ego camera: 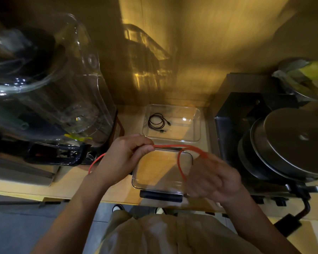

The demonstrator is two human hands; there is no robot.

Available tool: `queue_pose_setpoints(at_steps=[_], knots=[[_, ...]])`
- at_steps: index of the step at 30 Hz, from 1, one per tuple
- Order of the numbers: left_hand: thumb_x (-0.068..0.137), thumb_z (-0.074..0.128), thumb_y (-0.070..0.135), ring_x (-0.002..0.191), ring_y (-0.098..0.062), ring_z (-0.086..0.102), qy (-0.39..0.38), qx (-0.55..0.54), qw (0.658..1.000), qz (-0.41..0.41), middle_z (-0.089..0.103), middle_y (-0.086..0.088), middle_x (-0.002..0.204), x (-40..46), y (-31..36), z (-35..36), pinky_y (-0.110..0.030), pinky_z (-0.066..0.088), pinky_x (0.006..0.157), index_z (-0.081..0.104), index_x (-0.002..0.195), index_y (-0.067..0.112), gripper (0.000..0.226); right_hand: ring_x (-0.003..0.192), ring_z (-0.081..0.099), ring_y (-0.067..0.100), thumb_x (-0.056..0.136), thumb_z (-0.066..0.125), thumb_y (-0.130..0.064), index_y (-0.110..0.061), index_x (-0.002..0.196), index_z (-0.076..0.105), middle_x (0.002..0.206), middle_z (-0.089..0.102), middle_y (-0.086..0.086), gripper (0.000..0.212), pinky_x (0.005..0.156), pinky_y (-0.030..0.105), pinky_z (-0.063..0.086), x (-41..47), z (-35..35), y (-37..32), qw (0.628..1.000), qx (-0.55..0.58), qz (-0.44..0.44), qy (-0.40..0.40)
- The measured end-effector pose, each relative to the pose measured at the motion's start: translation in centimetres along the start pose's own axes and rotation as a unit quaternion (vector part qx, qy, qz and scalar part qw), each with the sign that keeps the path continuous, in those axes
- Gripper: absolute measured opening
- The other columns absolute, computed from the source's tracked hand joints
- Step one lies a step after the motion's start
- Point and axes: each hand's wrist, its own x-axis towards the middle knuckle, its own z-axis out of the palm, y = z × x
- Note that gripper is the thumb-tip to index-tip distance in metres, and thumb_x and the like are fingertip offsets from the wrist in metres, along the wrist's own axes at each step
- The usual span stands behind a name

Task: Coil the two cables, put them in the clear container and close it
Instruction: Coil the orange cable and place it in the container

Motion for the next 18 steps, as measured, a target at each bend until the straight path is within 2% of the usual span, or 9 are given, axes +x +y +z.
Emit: queue_pose_setpoints(at_steps=[4, 8, 12, 15, 18], knots=[[0.097, 0.054, 0.041, 0.081, 0.000, 0.063, 0.011, -0.015, 1.000, -0.015, 0.064, 0.021, 0.085, -0.5, -0.2, 0.3, -0.019, 0.048, 0.067, 0.066, 0.095, 0.031, 0.016, 0.035, 0.022, 0.015, 0.103, 0.039, -0.029, -0.016, 0.058, 0.038, 0.041, 0.024, -0.001, 0.047, 0.040, 0.029, 0.018, 0.0, 0.0, -0.5, 0.987, 0.112, -0.107, 0.040], [0.097, 0.053, 0.044, 0.074, -0.006, 0.064, 0.022, -0.035, 0.998, -0.037, 0.065, 0.014, 0.081, -0.9, -0.5, 0.6, -0.027, 0.050, 0.063, 0.064, 0.094, 0.034, 0.016, 0.036, 0.018, 0.013, 0.102, 0.040, -0.029, -0.017, 0.061, 0.042, 0.041, 0.021, -0.003, 0.043, 0.044, 0.028, 0.021, -0.3, 0.1, -1.0, 0.954, 0.188, -0.205, 0.113], [0.094, 0.056, 0.048, 0.066, -0.012, 0.062, 0.036, -0.045, 0.996, -0.061, 0.064, 0.009, 0.073, -1.6, -0.6, 0.8, -0.030, 0.049, 0.059, 0.063, 0.093, 0.035, 0.015, 0.038, 0.023, 0.015, 0.103, 0.038, -0.032, -0.016, 0.060, 0.041, 0.042, 0.022, -0.002, 0.046, 0.047, 0.029, 0.022, -0.3, -0.4, -1.7, 0.927, 0.195, -0.269, 0.177], [0.093, 0.056, 0.049, 0.059, -0.010, 0.056, 0.013, -0.050, 0.996, -0.066, 0.058, 0.009, 0.066, -2.1, -0.4, 1.0, -0.027, 0.046, 0.055, 0.062, 0.094, 0.036, 0.013, 0.038, 0.025, 0.014, 0.102, 0.039, -0.034, -0.012, 0.058, 0.047, 0.043, 0.027, -0.002, 0.050, 0.046, 0.028, 0.021, -0.5, -0.7, -2.0, 0.912, 0.163, -0.293, 0.237], [0.095, 0.056, 0.046, 0.059, -0.011, 0.057, -0.016, -0.051, 0.996, -0.067, 0.057, 0.008, 0.063, -2.5, 0.2, 1.4, -0.036, 0.049, 0.057, 0.065, 0.098, 0.032, 0.017, 0.037, 0.025, 0.012, 0.102, 0.035, -0.037, -0.013, 0.056, 0.049, 0.043, 0.027, -0.003, 0.054, 0.044, 0.026, 0.020, -0.5, -1.0, -2.0, 0.903, 0.130, -0.305, 0.272]])
